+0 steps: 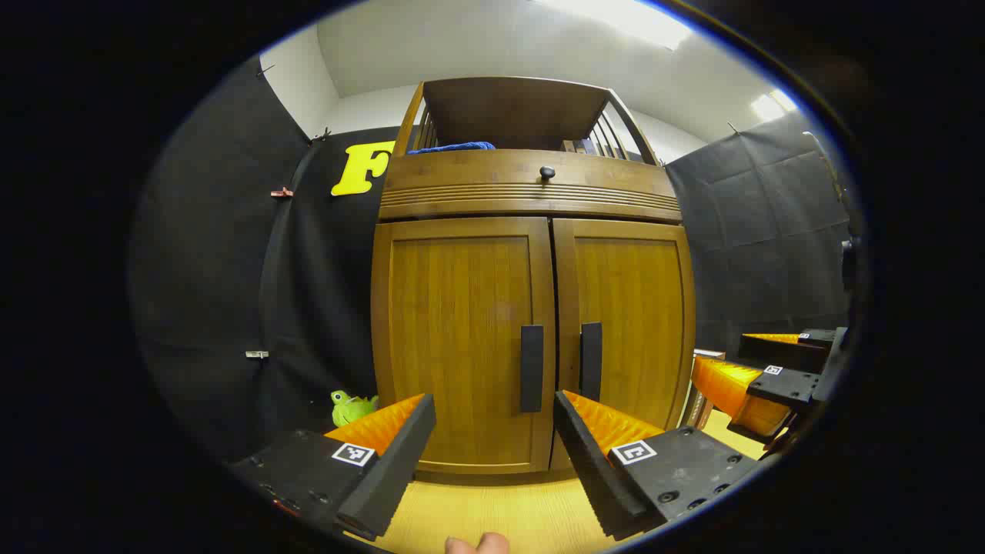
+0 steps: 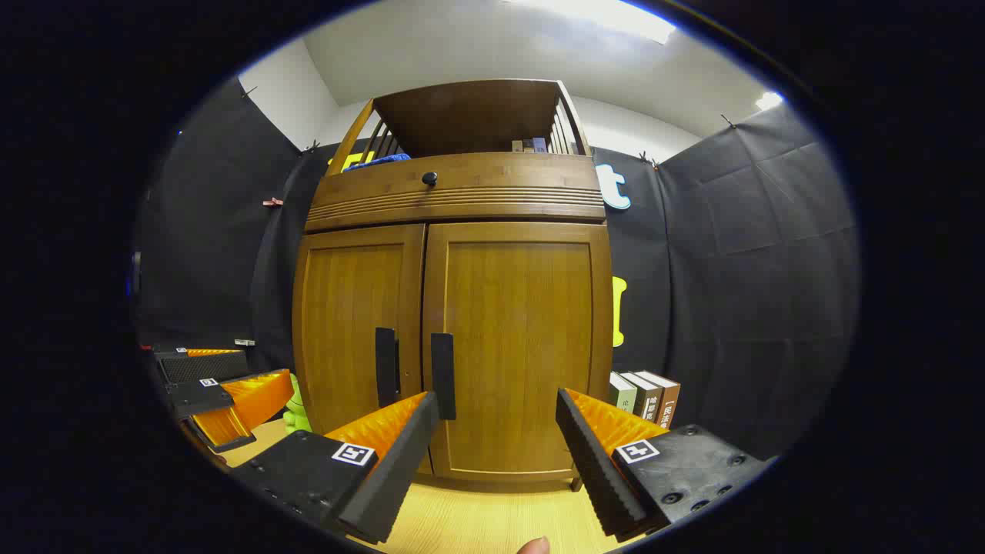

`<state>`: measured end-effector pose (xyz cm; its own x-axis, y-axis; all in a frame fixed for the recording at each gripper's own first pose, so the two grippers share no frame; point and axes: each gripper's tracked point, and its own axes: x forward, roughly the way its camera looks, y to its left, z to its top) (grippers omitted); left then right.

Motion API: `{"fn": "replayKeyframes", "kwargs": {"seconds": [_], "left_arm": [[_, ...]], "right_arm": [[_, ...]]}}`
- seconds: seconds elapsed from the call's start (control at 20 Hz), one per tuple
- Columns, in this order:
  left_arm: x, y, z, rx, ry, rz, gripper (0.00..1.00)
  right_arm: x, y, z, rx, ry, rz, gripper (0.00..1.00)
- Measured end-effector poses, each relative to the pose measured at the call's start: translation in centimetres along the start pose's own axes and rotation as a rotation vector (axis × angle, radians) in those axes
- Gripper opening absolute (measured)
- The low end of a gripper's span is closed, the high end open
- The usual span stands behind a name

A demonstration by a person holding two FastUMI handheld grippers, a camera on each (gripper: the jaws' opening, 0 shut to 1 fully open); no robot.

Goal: Open the right door of the double-door shoe cabinet with the right hand, and open the left door with the left hand.

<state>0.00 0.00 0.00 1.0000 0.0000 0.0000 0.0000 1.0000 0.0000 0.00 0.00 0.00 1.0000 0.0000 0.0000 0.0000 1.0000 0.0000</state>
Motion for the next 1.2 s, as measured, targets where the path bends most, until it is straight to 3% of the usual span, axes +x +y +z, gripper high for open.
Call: {"fn": "replayKeyframes", "kwargs": {"seconds": [1.2], "left_arm": [[-0.4, 0.3, 0.0, 0.021, -0.017, 0.015, 0.96]], "right_arm": [[1.6, 1.6, -0.3, 0.017, 0.01, 0.013, 0.97]]}}
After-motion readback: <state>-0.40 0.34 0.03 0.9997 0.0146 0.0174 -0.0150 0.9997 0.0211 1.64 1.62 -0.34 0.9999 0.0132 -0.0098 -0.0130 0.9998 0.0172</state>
